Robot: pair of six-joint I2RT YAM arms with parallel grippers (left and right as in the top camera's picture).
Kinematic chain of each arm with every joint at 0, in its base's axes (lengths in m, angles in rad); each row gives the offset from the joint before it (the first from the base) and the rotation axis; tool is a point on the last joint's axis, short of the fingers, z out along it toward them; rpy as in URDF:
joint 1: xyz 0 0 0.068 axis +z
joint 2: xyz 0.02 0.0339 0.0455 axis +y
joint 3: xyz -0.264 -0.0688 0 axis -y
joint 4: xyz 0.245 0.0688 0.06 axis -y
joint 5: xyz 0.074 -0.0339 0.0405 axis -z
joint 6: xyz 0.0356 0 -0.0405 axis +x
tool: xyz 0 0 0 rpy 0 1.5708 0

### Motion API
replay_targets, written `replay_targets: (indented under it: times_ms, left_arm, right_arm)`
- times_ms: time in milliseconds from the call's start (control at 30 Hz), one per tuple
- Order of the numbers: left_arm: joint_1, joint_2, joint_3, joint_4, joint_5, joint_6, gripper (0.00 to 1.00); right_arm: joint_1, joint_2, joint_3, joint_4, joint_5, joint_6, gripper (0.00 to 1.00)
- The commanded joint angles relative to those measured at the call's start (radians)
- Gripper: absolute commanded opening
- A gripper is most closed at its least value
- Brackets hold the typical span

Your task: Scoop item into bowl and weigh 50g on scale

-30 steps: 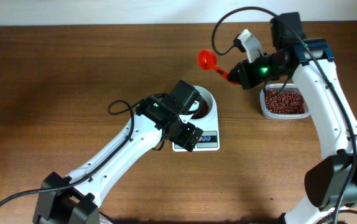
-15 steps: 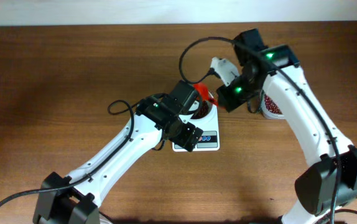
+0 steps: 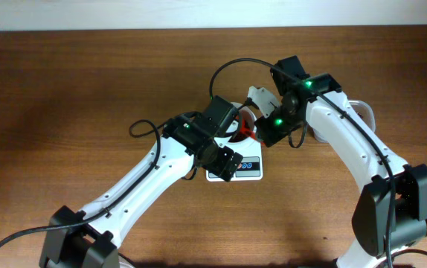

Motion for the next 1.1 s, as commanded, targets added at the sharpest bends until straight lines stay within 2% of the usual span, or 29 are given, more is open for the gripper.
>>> replay_targets:
  times_ms: [0,300,467,700,900,1067]
  left_arm:
    - [-0.005,0.004,-0.002,0.002,-0.006,0.009,0.99]
    - [-0.005,0.004,-0.002,0.002,-0.006,0.009,0.99]
    - [-0.005,0.004,-0.002,0.002,-0.006,0.009,0.99]
    - [-0.005,0.004,-0.002,0.002,-0.006,0.009,0.99]
    - [-0.005,0.004,-0.002,0.002,-0.006,0.009,0.99]
    - [-0.005,0.004,-0.002,0.002,-0.006,0.009,0.99]
  right_arm:
    - [0.004,0.003,-0.006,-0.009,-0.127,0.001,0.04]
    - [-0.126,0.003,-0.003,-0.008,-0.415,0.022,0.04]
    - [-0.143,0.003,-0.003,-0.003,-0.427,0.018,0.04]
    - [-0.142,0.003,-0.003,0.086,-0.341,0.018,0.04]
    - [-0.081,0.003,-0.006,0.059,-0.028,0.023,0.04]
    - [-0.055,0.003,-0.014,0.080,0.043,0.046,0.04]
